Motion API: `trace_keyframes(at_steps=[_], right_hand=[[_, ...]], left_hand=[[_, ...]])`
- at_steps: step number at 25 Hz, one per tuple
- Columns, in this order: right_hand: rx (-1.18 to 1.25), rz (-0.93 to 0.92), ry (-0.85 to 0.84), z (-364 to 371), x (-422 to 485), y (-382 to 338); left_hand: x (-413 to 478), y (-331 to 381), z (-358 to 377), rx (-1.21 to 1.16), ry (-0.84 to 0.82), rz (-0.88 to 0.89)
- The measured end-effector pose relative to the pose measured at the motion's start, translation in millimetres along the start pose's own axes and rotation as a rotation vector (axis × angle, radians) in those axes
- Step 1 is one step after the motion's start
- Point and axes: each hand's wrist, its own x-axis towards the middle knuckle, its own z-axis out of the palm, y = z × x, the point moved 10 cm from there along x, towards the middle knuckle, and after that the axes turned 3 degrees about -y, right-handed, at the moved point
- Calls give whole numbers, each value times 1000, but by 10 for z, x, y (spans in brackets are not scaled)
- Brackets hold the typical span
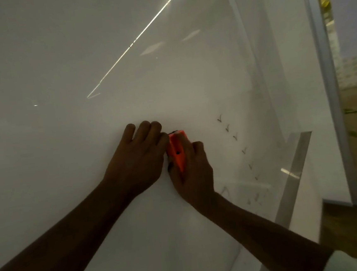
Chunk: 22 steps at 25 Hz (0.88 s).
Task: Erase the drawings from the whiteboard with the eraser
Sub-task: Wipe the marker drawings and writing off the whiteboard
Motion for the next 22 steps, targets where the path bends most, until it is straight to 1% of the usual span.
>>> trace_keyframes(at_steps=[1,2,3,4,6,7,8,9,10,11,12,13,14,15,16,17,18,19,20,21,22], right_hand=[[-53,-142,-65,21,75,-54],[-121,-226,-96,-8,149,36],[-164,-192,-95,-84,236,296],[-152,-42,-70,-204,344,692],[-58,397,19,-479,362,1493],[-3,619,50,-526,286,1776],[29,782,68,-506,232,1915],[60,861,79,-479,260,1886],[85,821,99,-445,372,1703],[85,642,120,-415,542,1409],[76,405,120,-376,674,1015],[60,216,91,-322,730,720],[39,103,54,-278,784,620],[5,43,39,-282,818,699],[-36,43,51,-324,787,942],[-51,139,75,-396,698,1317],[-40,313,115,-483,561,1801],[-19,526,138,-559,364,2312],[12,741,130,-602,143,2742],[34,910,106,-608,-57,3037],[59,1017,97,-588,-156,3172]], left_hand=[[84,-76,-26,-4,22,-50],[166,-119,-34,2,35,-69],[257,-130,-16,15,40,-64],[345,-112,22,28,33,-42],[463,-13,108,42,2,27],[508,37,152,50,-17,58],[549,86,190,57,-31,82],[607,140,219,58,-39,104],[658,199,240,52,-40,127],[718,266,265,39,-34,151],[769,317,284,24,-21,173],[818,364,315,11,-6,189],[850,407,347,2,7,199],[862,459,403,-3,11,207],[853,519,469,0,7,215],[836,594,534,9,-2,228],[829,682,591,17,-13,254],[831,780,650,17,-27,281],[852,855,685,15,-43,302],[890,915,719,12,-53,313],[937,940,725,16,-55,311]])
